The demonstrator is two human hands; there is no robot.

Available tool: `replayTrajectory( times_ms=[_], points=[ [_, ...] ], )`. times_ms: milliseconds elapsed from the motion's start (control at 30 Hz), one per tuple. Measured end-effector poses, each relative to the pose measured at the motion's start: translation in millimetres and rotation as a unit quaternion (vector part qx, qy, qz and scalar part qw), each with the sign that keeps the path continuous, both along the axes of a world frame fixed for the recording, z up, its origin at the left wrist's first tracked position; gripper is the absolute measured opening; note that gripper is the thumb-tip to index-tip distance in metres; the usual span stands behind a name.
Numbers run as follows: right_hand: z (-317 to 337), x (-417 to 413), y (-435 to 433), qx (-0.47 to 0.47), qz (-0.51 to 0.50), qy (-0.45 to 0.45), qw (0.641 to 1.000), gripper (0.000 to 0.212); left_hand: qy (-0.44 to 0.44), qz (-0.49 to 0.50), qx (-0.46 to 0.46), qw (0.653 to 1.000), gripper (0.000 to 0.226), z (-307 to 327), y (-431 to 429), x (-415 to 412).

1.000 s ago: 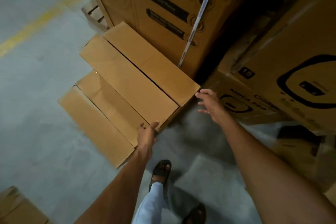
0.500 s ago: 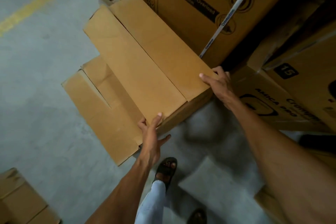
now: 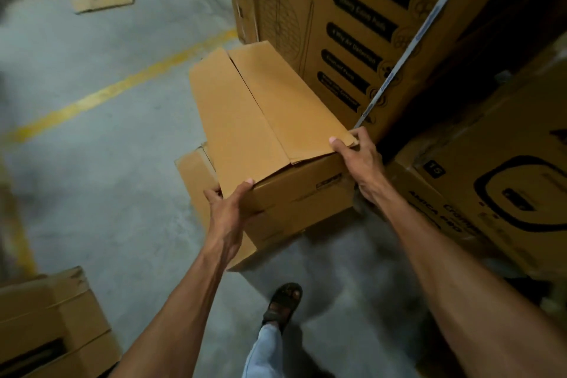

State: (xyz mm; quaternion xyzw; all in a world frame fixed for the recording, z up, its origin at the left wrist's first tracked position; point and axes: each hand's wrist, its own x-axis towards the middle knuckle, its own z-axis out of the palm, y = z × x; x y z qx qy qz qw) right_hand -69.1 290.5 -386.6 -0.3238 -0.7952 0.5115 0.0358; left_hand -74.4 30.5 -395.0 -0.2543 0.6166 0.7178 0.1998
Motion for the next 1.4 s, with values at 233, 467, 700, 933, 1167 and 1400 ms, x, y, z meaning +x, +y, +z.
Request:
replayTrajectory(
  times_ms=[233, 467, 700, 933, 1167, 1400],
  points=[
    [144, 81, -39, 0.016, -0.007, 0.13, 0.991, 0.039, 0.14, -0.003, -0.002, 0.99, 0.055, 146, -36, 65],
    [267, 173, -46, 0.043, -0.029, 0.272, 0.961, 0.038, 0.294, -0.038, 0.032, 0.955, 0.05, 270, -41, 137],
    [353, 256, -28, 0.057, -0.09, 0.384, 0.917, 0.034, 0.406, -0.084, 0.045, 0.909, 0.052, 359, -18, 195],
    [392, 338, 14, 0.056, -0.179, 0.448, 0.874, 0.045, 0.462, -0.182, 0.083, 0.864, 0.06, 415, 35, 227],
    [402, 404, 56, 0.09, -0.302, 0.452, 0.835, 0.037, 0.433, -0.312, 0.129, 0.836, 0.057, 435, 120, 231],
    [380, 434, 92, 0.134, -0.435, 0.407, 0.792, 0.029, 0.38, -0.439, 0.134, 0.803, 0.055, 427, 208, 223]
  ],
)
